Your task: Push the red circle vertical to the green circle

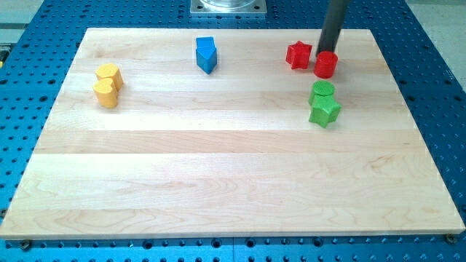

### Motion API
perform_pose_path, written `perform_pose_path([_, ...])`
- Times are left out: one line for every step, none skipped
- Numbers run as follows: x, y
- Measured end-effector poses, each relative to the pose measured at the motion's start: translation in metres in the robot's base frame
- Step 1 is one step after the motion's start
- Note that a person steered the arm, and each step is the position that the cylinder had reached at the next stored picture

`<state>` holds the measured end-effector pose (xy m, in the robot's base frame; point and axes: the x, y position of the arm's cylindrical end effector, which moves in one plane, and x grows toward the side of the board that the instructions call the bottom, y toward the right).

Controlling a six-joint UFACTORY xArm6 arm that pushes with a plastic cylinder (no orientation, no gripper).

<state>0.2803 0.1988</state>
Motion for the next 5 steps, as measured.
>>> perform_pose_path([0.009, 0.02])
perform_pose_path([0.01, 0.003])
perform_pose_path([0.011, 0.003])
perform_pose_path([0.027, -0.02])
perform_pose_path([0.032, -0.014])
